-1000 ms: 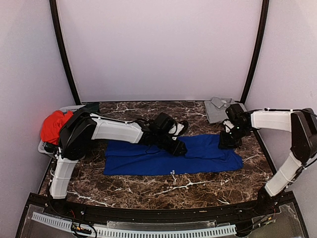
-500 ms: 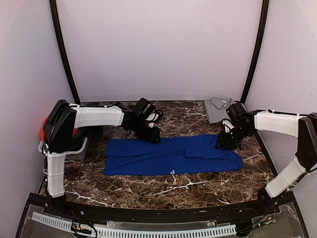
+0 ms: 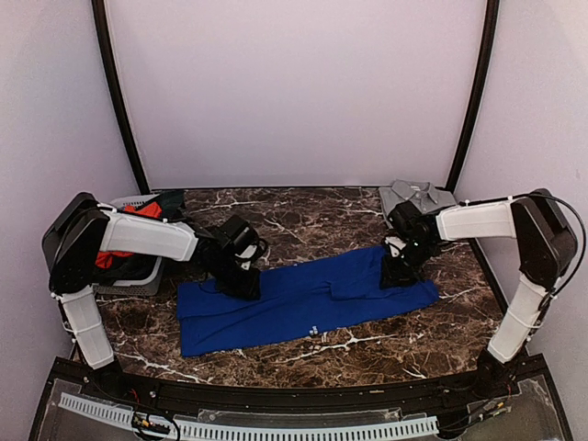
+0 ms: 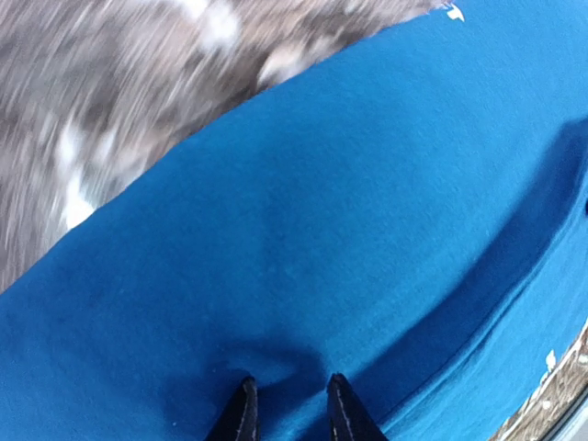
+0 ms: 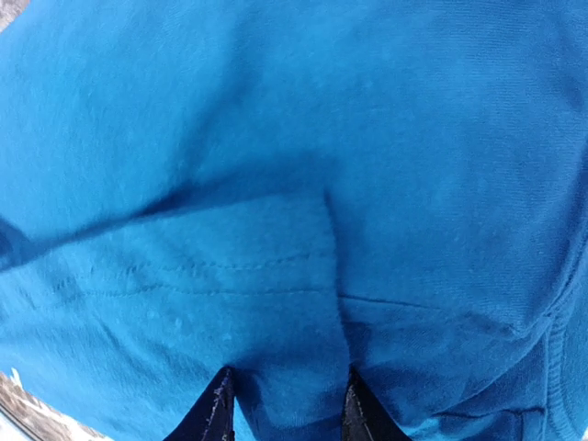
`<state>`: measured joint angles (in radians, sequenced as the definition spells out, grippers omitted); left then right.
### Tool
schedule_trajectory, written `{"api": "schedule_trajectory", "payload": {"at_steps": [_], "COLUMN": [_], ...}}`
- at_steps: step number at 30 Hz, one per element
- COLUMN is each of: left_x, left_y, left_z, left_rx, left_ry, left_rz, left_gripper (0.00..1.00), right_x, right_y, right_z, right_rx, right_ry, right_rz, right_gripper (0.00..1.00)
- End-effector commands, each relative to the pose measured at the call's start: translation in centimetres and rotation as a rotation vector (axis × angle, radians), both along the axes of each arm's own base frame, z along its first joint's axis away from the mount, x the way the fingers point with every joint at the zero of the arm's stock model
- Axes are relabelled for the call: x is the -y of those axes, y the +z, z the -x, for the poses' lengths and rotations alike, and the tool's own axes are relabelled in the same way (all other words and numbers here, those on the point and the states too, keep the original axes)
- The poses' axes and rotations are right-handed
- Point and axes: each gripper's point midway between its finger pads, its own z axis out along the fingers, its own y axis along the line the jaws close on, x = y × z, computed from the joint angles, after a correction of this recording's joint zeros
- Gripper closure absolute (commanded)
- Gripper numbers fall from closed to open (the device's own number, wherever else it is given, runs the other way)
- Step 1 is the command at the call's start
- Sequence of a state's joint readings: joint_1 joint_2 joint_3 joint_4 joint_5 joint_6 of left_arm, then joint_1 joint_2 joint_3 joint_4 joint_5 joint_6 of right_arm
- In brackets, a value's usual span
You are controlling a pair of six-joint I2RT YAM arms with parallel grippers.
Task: Fold and stack the mixed laundry pile
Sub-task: Rotate the rectangle-folded T-shirt at the center of the board.
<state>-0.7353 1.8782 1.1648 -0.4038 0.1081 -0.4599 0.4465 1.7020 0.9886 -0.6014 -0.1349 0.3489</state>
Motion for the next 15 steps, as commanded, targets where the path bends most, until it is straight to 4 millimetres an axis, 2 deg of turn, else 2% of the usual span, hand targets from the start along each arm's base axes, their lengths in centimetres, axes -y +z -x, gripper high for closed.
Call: {"api": "schedule_trajectory", "payload": {"at_steps": [1, 4, 7, 11, 12, 13, 15], "left_x": [-6.7, -7.5, -7.2, -5.6, -4.9, -4.7, -4.1], "left_y": [-3.9, -3.6, -2.6, 0.3, 1.5, 2.0, 3.5], "left_z": [6.4, 7.6, 7.6, 6.5, 6.0, 5.7, 5.0], "left_rx": [-0.196, -0.205, -0.179, -0.094, -0.059, -0.042, 0.012], "left_ry": [0.147, 0.189, 0.192, 0.156, 0.135, 0.125, 0.093], "left_rz": [-0.164, -0.129, -0.080, 0.032, 0.069, 0.081, 0.106], "left_gripper": [0.75, 0.74, 0.71, 0.66, 0.65, 0.64, 0.63], "right_x": [-1.6, -3.2, -5.0, -8.0, -8.8, -9.4, -10.9], "right_y": [-2.0, -2.5, -3.0, -2.6, -3.5, -3.5, -2.8], "right_z": [-2.9, -6.6, -10.5, -16.1, -17.4, -18.6, -21.5], "right_rx": [0.025, 0.058, 0.082, 0.168, 0.175, 0.191, 0.253], "right_ry": [0.049, 0.105, 0.160, 0.250, 0.274, 0.295, 0.328], "right_rz": [0.081, 0.132, 0.168, 0.194, 0.200, 0.207, 0.222], "right_gripper": [0.65, 0.66, 0.68, 0.68, 0.68, 0.68, 0.68]}}
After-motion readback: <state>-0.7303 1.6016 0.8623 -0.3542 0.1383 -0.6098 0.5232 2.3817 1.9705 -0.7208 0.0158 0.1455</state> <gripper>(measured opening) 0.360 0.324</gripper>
